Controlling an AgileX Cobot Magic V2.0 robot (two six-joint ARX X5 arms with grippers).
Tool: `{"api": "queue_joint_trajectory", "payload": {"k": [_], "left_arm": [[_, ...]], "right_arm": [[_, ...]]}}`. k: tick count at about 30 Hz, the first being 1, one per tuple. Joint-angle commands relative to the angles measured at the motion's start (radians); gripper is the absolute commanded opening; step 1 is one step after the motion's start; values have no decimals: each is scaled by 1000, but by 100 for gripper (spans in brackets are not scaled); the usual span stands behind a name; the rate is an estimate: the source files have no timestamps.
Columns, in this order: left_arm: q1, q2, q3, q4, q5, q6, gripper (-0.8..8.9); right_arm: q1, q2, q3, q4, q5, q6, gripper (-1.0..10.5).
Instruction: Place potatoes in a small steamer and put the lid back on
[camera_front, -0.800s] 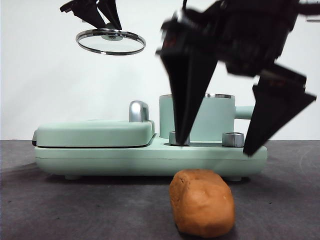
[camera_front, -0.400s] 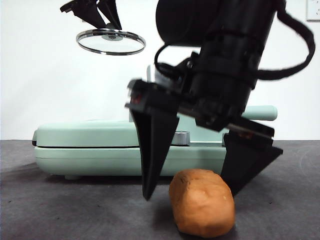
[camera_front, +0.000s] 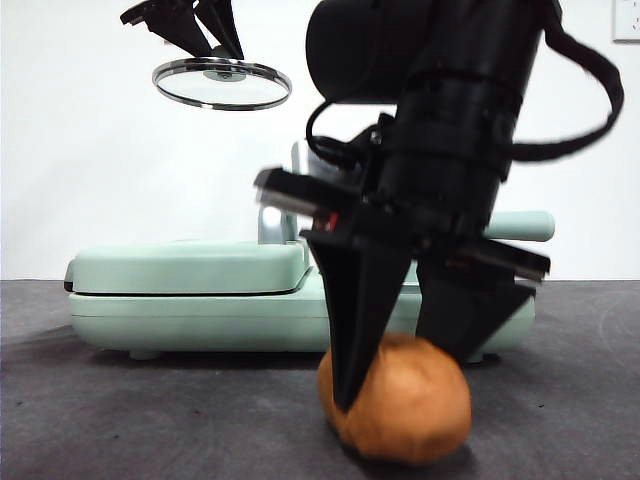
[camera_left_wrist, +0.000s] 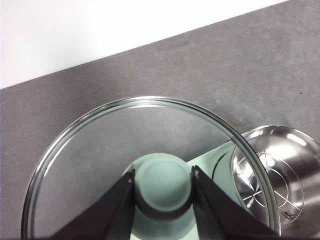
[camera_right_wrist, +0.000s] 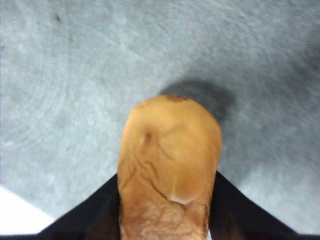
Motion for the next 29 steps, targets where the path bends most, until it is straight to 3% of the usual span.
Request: {"api": "queue_joint_trajectory", "payload": {"k": [1, 11, 18, 24, 29], "left_arm": [[-1, 5, 34, 24, 5, 14, 57], [-1, 7, 33, 26, 5, 14, 57], [-2, 7, 33, 26, 5, 14, 57], [-2, 7, 33, 26, 5, 14, 57], [-2, 7, 33, 26, 5, 14, 57]], "right_arm": [[-18, 12, 93, -45, 1, -50, 70], [-237, 51, 505, -178, -13, -166, 70], [-408, 245, 837, -250, -66, -201, 70], [-476, 412, 1040, -324, -83, -220, 70], [-491, 481, 1081, -360, -95, -234, 71]]}}
